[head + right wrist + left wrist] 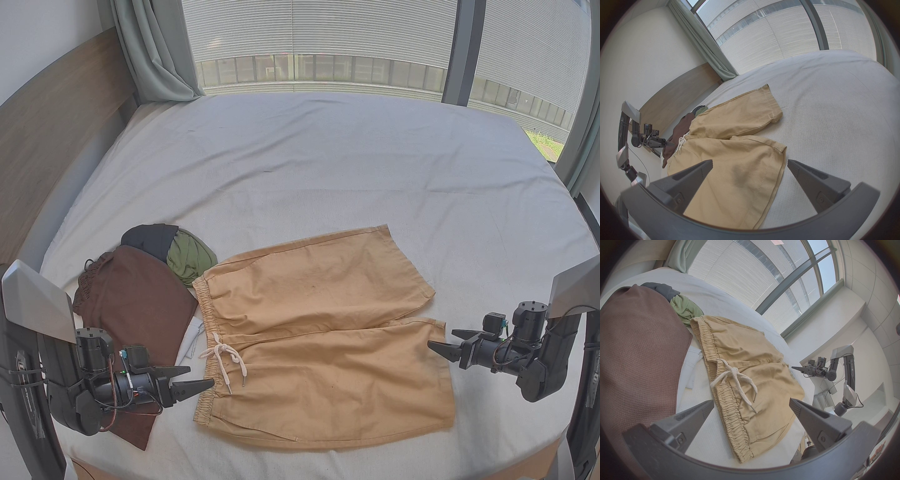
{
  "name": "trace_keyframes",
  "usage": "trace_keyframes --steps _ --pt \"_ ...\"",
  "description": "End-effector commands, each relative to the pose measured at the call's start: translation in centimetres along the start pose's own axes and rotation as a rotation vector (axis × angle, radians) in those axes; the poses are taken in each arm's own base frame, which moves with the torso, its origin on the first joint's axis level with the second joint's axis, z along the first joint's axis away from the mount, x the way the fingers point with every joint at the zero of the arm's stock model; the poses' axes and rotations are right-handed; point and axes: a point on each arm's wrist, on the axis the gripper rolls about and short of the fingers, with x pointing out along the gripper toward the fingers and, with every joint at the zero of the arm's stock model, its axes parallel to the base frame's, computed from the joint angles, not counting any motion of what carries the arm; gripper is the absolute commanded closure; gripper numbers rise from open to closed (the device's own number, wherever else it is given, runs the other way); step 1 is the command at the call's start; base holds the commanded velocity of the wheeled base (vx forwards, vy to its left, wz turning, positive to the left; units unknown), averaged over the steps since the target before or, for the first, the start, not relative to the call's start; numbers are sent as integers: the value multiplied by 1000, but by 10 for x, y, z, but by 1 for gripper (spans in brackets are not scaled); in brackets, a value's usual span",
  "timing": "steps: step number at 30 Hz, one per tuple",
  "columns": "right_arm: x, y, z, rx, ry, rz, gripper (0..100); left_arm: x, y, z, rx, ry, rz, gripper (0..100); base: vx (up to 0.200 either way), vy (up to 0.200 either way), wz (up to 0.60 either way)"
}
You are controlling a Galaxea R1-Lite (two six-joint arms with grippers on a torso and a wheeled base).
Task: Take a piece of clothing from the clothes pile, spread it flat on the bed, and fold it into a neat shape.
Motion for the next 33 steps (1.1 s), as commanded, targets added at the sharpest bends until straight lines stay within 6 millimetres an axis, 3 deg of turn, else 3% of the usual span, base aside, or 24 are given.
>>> trace_keyframes --steps 1,30,31,33 --pt "4 -3 -1 12 -3 -2 0 0 0 1 3 -3 -2 0 0 0 0" --pt "41 -21 -3 49 -49 -40 0 0 -3 -2 6 11 -11 0 0 0 0" --pt "41 -21 -3 49 -49 -40 100 0 -3 -2 6 11 -11 0 0 0 0" --pt "41 -21 -3 50 -48 -42 100 0 -3 -2 6 11 -11 0 0 0 0"
